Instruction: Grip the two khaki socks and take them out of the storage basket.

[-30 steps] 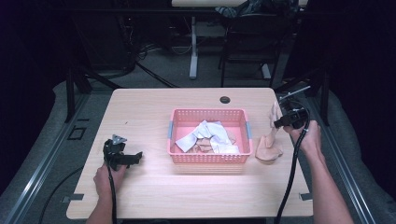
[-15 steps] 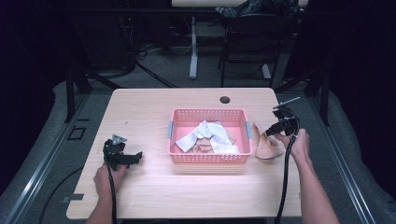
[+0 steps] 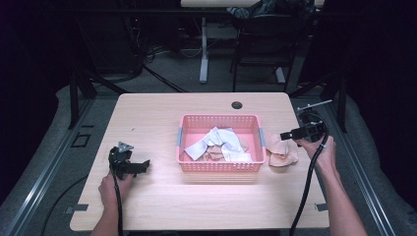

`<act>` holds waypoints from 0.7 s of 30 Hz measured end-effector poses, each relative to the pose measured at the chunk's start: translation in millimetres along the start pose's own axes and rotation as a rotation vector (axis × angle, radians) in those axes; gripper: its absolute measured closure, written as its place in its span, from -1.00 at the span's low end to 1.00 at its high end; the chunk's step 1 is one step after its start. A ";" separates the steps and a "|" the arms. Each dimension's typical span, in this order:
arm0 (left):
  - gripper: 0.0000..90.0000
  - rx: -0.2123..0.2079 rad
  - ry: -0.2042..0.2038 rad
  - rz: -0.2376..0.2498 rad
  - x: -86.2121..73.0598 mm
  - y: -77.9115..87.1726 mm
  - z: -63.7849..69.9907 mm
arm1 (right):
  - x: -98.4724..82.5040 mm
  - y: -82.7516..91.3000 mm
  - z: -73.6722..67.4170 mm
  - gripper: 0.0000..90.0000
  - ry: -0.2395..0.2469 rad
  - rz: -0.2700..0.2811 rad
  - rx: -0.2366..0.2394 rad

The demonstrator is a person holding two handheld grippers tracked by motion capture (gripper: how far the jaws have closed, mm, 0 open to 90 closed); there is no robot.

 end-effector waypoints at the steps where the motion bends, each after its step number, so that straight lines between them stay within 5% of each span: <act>1: -0.99 0.000 0.000 0.002 0.1 -0.1 0.0 | -0.1 5.6 -1.3 -0.47 0.010 0.006 -0.007; 10: -0.99 -0.001 -0.002 -0.002 -0.1 0.1 -0.1 | -7.3 40.5 -9.7 -0.90 0.053 0.063 -0.020; 21: -0.99 0.000 0.000 0.002 0.0 -0.1 -0.1 | -34.0 48.0 -10.7 -1.00 0.059 0.073 -0.031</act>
Point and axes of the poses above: each handheld gripper's, and its own axes: y roughly backward along the jaws, x roughly out of its top, z roughly to its right, the point moved 8 cm from there along -y, roughly forward along the jaws, and after that the axes turned 5 degrees about x, right-handed, at the moved point
